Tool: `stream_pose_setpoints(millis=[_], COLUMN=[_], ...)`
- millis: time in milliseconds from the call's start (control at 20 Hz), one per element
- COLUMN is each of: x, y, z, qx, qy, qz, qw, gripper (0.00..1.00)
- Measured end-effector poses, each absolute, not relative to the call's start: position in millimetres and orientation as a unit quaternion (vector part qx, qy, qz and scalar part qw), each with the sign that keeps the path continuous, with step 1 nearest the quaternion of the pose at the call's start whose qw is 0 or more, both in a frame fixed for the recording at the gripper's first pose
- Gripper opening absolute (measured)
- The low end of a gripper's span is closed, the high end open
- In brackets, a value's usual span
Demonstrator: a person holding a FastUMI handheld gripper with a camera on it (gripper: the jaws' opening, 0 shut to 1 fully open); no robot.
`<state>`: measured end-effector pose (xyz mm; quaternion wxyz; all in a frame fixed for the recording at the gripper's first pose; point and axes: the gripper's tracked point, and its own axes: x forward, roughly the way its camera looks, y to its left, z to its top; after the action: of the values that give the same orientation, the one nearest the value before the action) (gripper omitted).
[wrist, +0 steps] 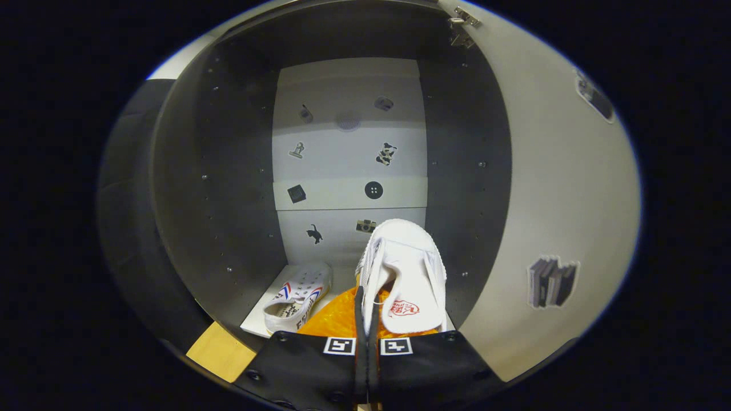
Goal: Open the shoe cabinet door, grab the shoes and put them into the shoe cabinet, then close the shoe cabinet door.
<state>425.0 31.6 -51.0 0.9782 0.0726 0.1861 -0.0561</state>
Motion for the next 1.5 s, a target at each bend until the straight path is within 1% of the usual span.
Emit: stream_pose_setpoints(millis=[100, 300, 450, 650, 750, 850, 950, 1050, 1100, 1150, 1400, 1500], x=[440, 495, 530, 552, 561, 564, 565, 558, 554, 552, 515, 494], y=[22, 12, 16, 25, 24, 24, 23, 27, 34, 37, 46, 42], z=[-50, -68, -89, -132, -140, -148, -158, -166, -163, -157, -130, -128], qx=[0.075, 0.059, 0.059, 0.080, 0.093, 0.105, 0.109, 0.124, 0.141, 0.150, 0.112, 0.080], qy=[0.193, 0.199, 0.213, 0.259, 0.264, 0.272, 0.283, 0.299, 0.297, 0.289, 0.253, 0.231], qz=[-0.066, -0.073, -0.064, -0.050, -0.056, -0.058, -0.056, -0.045, -0.032, -0.029, -0.027, -0.045], qw=[0.976, 0.976, 0.973, 0.961, 0.958, 0.955, 0.951, 0.945, 0.944, 0.945, 0.961, 0.969], gripper=[0.02, 0.02, 0.02, 0.02, 0.04, 0.06, 0.12, 0.22, 0.24, 0.24, 0.74, 0.99])
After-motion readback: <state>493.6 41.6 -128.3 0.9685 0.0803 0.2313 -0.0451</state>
